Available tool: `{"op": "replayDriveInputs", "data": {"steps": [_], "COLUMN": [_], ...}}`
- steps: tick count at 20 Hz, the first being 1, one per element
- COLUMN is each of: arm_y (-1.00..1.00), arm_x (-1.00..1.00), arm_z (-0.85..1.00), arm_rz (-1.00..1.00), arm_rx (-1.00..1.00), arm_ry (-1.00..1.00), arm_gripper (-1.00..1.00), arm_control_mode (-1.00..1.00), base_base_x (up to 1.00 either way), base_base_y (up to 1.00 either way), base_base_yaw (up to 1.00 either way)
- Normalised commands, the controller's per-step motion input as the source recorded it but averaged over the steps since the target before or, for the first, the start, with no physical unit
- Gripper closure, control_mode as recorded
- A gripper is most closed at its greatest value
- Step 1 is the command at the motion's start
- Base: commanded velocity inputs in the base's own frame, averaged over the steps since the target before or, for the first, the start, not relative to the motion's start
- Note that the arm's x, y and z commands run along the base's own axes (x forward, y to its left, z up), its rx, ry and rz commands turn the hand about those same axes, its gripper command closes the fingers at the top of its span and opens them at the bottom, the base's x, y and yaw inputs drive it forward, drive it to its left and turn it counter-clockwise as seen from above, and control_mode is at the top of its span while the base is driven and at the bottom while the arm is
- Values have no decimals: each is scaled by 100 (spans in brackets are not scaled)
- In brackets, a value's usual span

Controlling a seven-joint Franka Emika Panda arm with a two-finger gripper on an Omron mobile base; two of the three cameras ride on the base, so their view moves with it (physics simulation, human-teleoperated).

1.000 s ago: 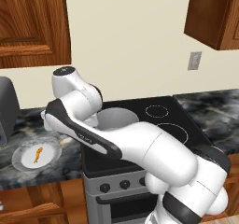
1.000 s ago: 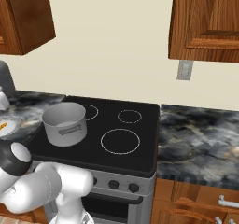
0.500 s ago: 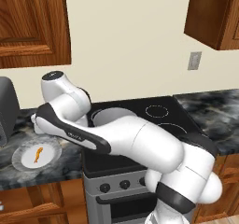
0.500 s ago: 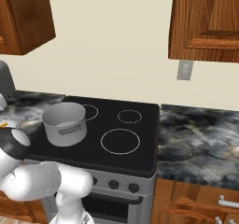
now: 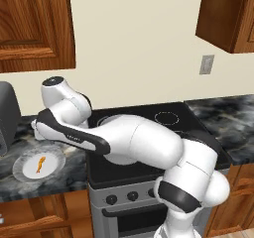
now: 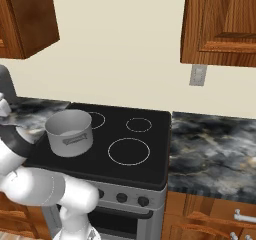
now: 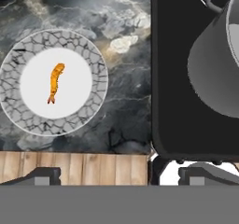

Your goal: Retrieve the frozen meat and place it in the pot on a burner. Then turn the burner on.

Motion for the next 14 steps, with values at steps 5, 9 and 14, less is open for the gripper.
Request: {"op": "replayDriveInputs", "data": {"steps": [5, 9, 14], "arm_y": [14, 24, 25], "arm_x": [35, 18, 10], "arm_z": [-15, -22, -20], "arm_rz": [0, 0, 0], "arm_rx": [0, 0, 0], "arm_ry": [0, 0, 0], "arm_gripper": [-100, -100, -100], "arm_control_mode": [-100, -100, -100], "base_base_x": [0, 0, 0], "base_base_y": [0, 0, 0], "base_base_yaw": [0, 0, 0]}}
